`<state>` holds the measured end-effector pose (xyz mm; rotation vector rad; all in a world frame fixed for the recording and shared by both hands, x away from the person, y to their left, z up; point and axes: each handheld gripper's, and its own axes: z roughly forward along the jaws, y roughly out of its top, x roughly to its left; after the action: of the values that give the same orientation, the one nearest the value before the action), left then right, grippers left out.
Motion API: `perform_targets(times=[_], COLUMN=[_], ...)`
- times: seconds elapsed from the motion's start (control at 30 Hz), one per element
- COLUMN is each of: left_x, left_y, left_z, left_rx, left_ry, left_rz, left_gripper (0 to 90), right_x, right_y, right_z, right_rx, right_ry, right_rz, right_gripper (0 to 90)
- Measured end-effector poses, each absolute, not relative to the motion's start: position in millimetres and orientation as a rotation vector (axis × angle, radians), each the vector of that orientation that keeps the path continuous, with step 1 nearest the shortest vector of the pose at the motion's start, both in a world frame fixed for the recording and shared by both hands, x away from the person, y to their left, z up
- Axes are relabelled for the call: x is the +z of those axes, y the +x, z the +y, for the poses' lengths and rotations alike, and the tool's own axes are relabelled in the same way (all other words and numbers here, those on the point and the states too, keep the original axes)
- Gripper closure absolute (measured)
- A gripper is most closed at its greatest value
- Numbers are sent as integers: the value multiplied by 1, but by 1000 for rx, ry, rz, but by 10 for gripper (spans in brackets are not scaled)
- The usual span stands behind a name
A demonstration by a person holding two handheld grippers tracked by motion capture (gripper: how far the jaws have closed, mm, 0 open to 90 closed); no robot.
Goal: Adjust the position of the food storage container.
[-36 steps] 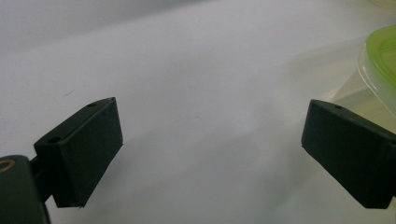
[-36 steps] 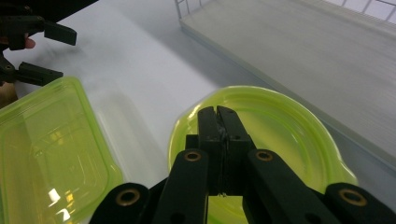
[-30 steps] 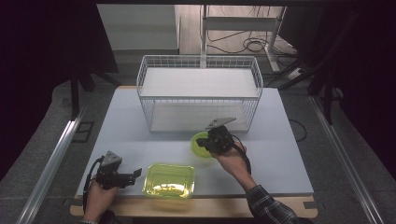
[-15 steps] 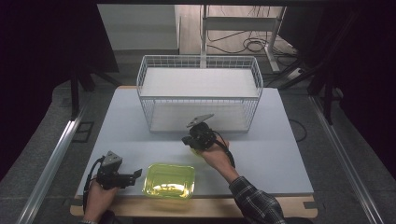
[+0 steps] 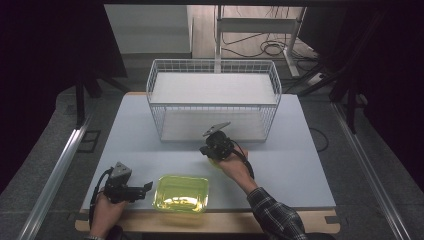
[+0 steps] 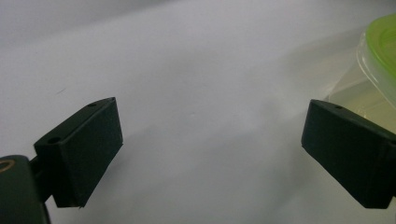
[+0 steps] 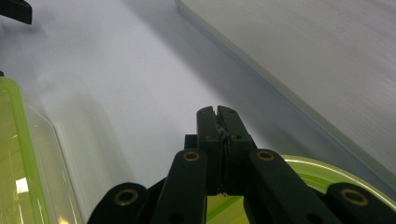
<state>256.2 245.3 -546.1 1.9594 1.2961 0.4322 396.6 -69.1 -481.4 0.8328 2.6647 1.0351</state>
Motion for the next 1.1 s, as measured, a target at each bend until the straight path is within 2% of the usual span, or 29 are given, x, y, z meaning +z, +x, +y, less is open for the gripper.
perform_targets(times=[0.6, 1.1], left_x=[-548, -547], left_y=[257, 257], left_z=[243, 242], left_rx=[422, 360], left_ry=[1983, 1988], left_rz=[1300, 1330], left_gripper=[51, 81], right_x=[-481, -482], right_y=[380, 368], right_z=[-122, -189], right_rx=[1028, 1039], right_ry=[926, 1081], right_rz=[2618, 2512], right_gripper=[868, 868])
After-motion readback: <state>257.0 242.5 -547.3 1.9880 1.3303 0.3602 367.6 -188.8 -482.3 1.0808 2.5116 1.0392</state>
